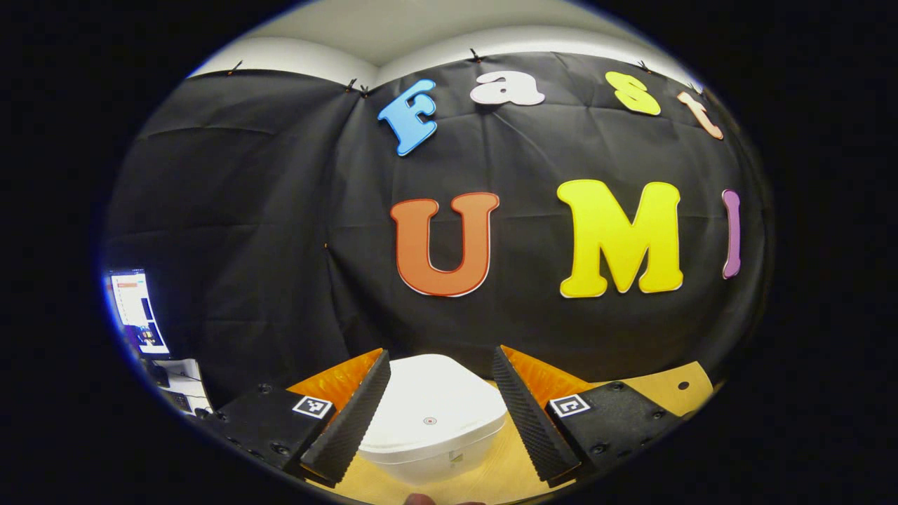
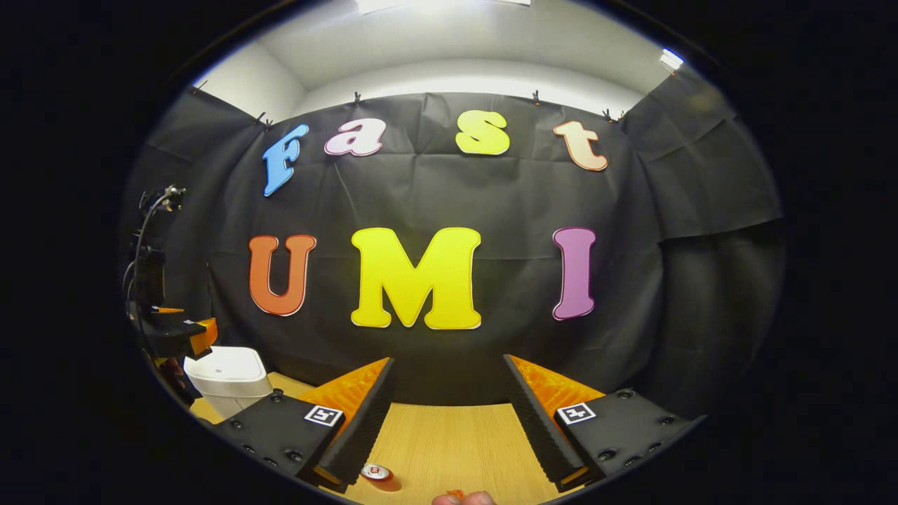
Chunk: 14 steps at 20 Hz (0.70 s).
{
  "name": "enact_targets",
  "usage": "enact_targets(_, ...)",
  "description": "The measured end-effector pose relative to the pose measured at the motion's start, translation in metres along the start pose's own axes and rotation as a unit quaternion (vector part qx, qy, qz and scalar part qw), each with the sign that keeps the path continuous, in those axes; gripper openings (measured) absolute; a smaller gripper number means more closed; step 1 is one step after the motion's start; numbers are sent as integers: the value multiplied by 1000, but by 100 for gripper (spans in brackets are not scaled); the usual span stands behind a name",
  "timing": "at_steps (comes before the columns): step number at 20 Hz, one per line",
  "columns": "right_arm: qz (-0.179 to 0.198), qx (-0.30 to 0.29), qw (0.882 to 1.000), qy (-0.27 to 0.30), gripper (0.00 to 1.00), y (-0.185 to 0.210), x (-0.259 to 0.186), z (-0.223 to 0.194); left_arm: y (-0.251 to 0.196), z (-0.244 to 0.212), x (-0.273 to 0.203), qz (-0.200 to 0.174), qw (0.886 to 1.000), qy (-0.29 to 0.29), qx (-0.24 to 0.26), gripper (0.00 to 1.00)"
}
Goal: Press the lid of the desktop garbage bin to open it, pick up the crumpled paper on the desktop and throw it into the bin, then pick up the pop can on the desktop and drop it into the bin, and finally close the garbage bin lid.
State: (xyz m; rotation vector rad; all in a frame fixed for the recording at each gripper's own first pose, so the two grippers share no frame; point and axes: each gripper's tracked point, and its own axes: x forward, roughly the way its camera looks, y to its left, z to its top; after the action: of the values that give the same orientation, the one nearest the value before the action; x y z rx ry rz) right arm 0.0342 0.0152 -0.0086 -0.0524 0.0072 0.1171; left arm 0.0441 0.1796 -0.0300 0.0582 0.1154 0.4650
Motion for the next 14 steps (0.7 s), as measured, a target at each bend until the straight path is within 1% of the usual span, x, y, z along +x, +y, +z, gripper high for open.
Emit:
enact_targets(3,6,-15,1000,2,94,-1,2,-1,8,-17,16,9,1000,22,-4,93)
enact_targets(5,7,-19,1000,6,94,-3,4,-3,14,-27,25,12,999,37,-10,87)
enact_targets(6,7,-23,1000,8,94,-4,5,-4,13,-33,28,14,999,45,-13,81)
enact_targets(9,8,-31,999,18,94,-7,6,-13,11,-53,34,17,997,67,-24,72)
enact_targets(12,7,-39,999,30,94,-10,8,-25,12,-72,38,19,996,81,-11,58)
enact_targets(14,5,-39,999,36,94,-11,9,-30,12,-80,38,22,996,89,-7,52)
